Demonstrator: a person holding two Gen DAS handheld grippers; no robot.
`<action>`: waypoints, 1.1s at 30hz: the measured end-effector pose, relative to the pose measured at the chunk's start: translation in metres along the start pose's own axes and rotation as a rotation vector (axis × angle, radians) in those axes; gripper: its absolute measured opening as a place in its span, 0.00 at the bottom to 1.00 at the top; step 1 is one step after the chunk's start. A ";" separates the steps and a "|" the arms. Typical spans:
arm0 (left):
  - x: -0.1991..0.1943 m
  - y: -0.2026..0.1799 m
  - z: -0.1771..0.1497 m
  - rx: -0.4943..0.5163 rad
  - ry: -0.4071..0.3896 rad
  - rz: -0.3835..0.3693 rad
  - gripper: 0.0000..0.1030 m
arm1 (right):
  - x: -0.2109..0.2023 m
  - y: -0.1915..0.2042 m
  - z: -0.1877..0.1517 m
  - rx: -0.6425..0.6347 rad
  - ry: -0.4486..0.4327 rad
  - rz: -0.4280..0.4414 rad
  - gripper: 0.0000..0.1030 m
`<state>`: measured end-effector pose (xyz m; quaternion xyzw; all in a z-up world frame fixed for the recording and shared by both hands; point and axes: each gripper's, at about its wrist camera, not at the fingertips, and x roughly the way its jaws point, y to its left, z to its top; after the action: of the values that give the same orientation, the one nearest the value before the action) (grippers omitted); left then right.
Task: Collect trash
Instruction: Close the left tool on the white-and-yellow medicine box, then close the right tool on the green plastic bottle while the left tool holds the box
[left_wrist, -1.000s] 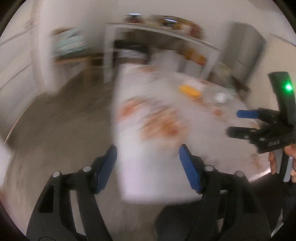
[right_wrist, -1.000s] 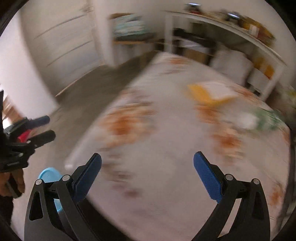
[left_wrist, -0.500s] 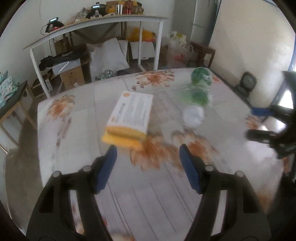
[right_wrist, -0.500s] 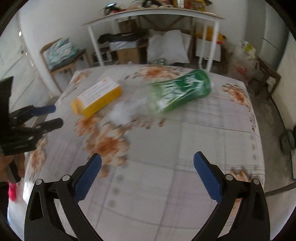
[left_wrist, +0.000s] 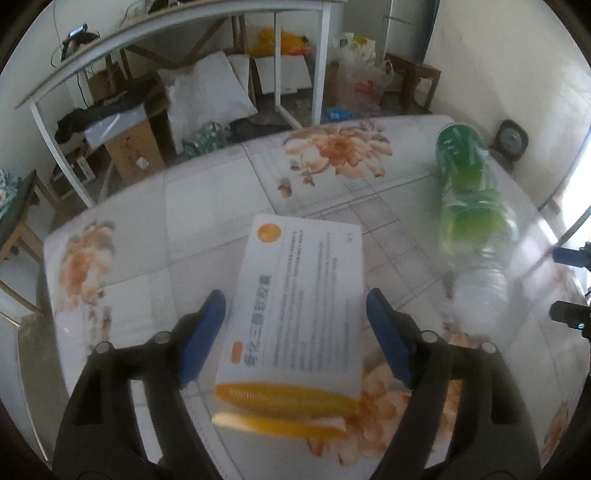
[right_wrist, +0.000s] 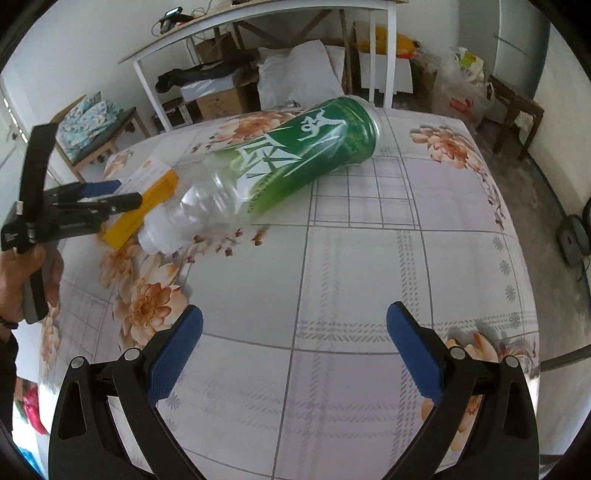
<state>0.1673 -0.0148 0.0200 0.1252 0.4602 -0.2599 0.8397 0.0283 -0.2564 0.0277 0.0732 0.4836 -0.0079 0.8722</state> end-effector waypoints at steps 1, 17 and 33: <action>0.006 0.002 -0.001 -0.009 0.013 -0.017 0.74 | 0.000 -0.001 0.001 0.003 -0.002 -0.002 0.94; 0.013 -0.022 -0.016 0.076 -0.059 0.016 0.65 | 0.010 -0.010 0.016 0.007 0.002 0.005 0.94; 0.013 -0.011 -0.015 0.015 -0.065 -0.020 0.65 | 0.003 0.037 0.120 -1.143 0.129 0.143 0.94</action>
<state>0.1566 -0.0215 0.0015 0.1182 0.4321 -0.2754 0.8506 0.1341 -0.2360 0.0924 -0.3766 0.4571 0.3181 0.7403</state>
